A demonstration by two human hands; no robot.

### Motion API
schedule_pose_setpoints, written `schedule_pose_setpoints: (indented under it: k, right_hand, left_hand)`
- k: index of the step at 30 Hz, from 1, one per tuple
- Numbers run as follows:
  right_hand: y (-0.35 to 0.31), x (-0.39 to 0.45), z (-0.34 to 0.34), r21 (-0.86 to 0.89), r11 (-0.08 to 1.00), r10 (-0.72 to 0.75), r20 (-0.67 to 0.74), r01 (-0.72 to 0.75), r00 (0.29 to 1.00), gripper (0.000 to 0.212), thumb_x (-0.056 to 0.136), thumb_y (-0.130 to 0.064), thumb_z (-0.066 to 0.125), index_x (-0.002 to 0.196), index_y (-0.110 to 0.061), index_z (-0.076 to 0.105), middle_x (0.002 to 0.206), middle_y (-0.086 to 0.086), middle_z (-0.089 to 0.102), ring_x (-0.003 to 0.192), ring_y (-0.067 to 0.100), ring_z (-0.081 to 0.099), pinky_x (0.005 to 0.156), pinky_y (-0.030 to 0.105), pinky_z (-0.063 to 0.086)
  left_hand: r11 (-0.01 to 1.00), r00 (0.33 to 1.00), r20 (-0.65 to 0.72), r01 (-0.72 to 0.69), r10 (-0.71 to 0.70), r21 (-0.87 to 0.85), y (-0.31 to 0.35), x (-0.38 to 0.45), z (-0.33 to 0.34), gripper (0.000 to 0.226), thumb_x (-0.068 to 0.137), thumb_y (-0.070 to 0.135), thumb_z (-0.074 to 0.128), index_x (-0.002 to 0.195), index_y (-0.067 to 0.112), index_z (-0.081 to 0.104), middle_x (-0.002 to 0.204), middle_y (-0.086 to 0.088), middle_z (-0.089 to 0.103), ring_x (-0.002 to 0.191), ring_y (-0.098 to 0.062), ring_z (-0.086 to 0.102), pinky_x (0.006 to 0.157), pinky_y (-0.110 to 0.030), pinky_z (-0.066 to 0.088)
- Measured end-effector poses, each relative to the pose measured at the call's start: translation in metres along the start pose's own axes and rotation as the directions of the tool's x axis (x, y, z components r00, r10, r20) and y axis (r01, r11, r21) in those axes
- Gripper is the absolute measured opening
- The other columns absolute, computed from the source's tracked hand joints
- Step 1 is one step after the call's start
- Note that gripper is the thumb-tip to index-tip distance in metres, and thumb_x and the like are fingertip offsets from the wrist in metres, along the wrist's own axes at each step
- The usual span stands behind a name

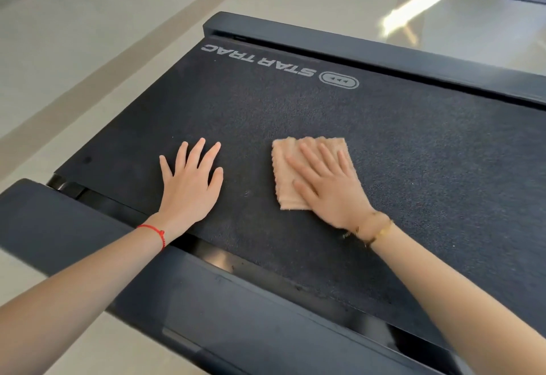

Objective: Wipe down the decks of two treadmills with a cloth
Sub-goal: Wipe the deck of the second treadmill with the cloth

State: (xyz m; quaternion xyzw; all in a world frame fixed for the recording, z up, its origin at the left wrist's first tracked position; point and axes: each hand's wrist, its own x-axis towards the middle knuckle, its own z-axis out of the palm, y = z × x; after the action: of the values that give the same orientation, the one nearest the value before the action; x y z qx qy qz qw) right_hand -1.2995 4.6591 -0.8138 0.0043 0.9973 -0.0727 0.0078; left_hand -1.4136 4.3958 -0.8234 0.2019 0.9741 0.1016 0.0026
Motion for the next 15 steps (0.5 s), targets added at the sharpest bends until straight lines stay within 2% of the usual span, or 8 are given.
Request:
schedule_pose_setpoints:
  k: [3,5,7,11,15]
  right_hand:
    - [0.008,0.051,-0.003,0.021,0.988,0.154,0.028,-0.154,0.988,0.054,0.104,-0.053,0.015,0.156,-0.044,0.006,0.167,-0.006,-0.001,0.153,0.029,-0.007,0.121,0.050,-0.010]
    - [-0.002,0.078,-0.001,0.011,0.983,0.183,0.051,-0.184,0.982,0.054,0.104,-0.052,0.013,0.156,-0.043,0.005,0.167,-0.004,-0.002,0.152,0.031,-0.009,0.120,0.054,-0.010]
    - [-0.021,0.091,0.002,-0.002,0.990,0.142,0.049,-0.142,0.989,0.054,0.104,-0.052,0.013,0.157,-0.042,0.005,0.167,-0.002,-0.001,0.152,0.033,-0.008,0.120,0.057,-0.009]
    - [-0.055,0.077,0.007,-0.001,0.999,-0.035,0.034,0.035,0.999,0.054,0.105,-0.051,0.016,0.156,-0.043,0.003,0.167,-0.004,0.000,0.152,0.032,-0.007,0.120,0.054,-0.009]
    - [-0.054,0.039,0.010,-0.002,0.989,-0.146,0.012,0.146,0.989,0.054,0.103,-0.054,0.016,0.156,-0.045,0.007,0.166,-0.010,0.003,0.153,0.027,-0.003,0.122,0.049,-0.008]
  left_hand:
    - [1.000,1.000,0.000,0.020,-0.020,-0.006,-0.006,0.000,-0.001,0.055,0.103,0.043,0.028,0.157,0.034,0.018,0.165,0.003,0.013,0.153,-0.026,0.003,0.119,-0.064,0.002]
    - [1.000,1.000,-0.002,0.027,-0.027,-0.010,-0.007,-0.001,-0.001,0.056,0.103,0.043,0.027,0.157,0.034,0.018,0.166,0.003,0.012,0.153,-0.025,0.003,0.119,-0.063,0.002]
    - [0.999,0.999,-0.017,0.032,-0.033,-0.021,-0.007,-0.002,0.000,0.055,0.103,0.041,0.028,0.157,0.033,0.019,0.165,0.002,0.014,0.153,-0.024,0.004,0.120,-0.063,0.003]
    - [0.999,0.998,-0.053,0.027,-0.029,-0.035,-0.005,-0.004,0.000,0.054,0.104,0.036,0.030,0.156,0.030,0.023,0.164,0.000,0.018,0.153,-0.024,0.007,0.120,-0.063,0.005]
    - [0.999,0.998,-0.052,0.023,-0.025,-0.023,-0.007,-0.004,0.001,0.054,0.104,0.036,0.030,0.157,0.029,0.021,0.165,0.000,0.017,0.153,-0.024,0.006,0.120,-0.063,0.005]
